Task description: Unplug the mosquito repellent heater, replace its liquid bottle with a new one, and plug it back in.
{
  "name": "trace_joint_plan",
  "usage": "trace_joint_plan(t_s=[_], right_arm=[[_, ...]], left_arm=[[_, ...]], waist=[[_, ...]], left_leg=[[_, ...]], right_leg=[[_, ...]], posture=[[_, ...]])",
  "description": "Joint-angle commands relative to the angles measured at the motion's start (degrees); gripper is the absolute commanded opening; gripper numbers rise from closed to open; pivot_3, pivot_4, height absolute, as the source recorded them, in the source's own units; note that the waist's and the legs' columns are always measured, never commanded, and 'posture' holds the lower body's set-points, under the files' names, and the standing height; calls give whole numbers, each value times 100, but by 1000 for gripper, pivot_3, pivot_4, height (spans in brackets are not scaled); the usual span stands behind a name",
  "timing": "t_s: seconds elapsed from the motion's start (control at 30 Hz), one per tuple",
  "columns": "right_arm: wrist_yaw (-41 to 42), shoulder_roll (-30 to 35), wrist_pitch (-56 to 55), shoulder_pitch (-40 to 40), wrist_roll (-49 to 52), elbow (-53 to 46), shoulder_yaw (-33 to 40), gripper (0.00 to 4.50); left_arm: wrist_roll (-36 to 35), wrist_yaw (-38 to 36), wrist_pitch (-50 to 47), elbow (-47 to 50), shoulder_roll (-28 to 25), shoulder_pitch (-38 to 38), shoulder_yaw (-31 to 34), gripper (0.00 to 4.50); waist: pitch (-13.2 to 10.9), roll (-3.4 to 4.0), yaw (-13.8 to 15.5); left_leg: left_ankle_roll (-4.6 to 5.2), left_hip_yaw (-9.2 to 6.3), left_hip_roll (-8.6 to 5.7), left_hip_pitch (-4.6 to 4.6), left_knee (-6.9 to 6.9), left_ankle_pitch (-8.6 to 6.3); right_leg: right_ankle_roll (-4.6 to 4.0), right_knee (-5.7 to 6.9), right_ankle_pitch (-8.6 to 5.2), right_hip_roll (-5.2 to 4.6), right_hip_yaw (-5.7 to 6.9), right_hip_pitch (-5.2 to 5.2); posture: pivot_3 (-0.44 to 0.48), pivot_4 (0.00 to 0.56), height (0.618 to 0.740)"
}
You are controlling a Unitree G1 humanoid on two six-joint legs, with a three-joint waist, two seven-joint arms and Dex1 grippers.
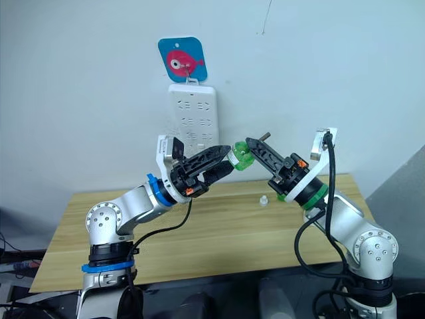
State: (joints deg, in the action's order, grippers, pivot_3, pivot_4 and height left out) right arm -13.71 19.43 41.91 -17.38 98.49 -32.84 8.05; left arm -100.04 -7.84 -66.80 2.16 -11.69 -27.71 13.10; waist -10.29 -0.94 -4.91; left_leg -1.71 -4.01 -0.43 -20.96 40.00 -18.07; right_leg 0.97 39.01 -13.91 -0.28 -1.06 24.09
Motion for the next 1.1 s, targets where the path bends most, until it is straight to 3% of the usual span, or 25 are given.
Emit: trace_joint_plan(t_s=[0.03,0.43,0.67,0.9,1.1], right_arm=[[-41,5,-216,-35,231,-139,-99,810],[-67,52,-428,-24,320,-148,-362,810],[-47,58,-501,-14,328,-149,-438,810],[-16,92,-564,50,410,-139,-502,810],[42,120,-651,138,475,-127,-382,2970]], left_arm=[[-464,116,78,109,-79,-8,-211,4500],[-795,124,396,191,-255,57,-533,4500],[-858,55,507,235,-303,98,-653,2478],[-741,-30,600,267,-339,117,-682,2439],[-573,-194,612,254,-437,128,-668,2439]], waist=[[0,0,1],[15,2,2],[17,4,2],[18,4,3],[18,4,3]], left_leg=[[0,1,0,0,0,0],[0,4,1,1,-1,0],[0,5,2,2,-2,0],[0,5,1,1,-2,0],[1,6,2,2,-3,0]], right_leg=[[0,0,0,1,-1,0],[0,-1,0,5,-6,1],[0,-1,0,6,-7,1],[0,-2,0,7,-8,1],[0,-2,0,9,-8,1]], posture=[[-137,116,740],[-137,108,740],[-137,106,740],[-135,109,740],[-133,111,740]])
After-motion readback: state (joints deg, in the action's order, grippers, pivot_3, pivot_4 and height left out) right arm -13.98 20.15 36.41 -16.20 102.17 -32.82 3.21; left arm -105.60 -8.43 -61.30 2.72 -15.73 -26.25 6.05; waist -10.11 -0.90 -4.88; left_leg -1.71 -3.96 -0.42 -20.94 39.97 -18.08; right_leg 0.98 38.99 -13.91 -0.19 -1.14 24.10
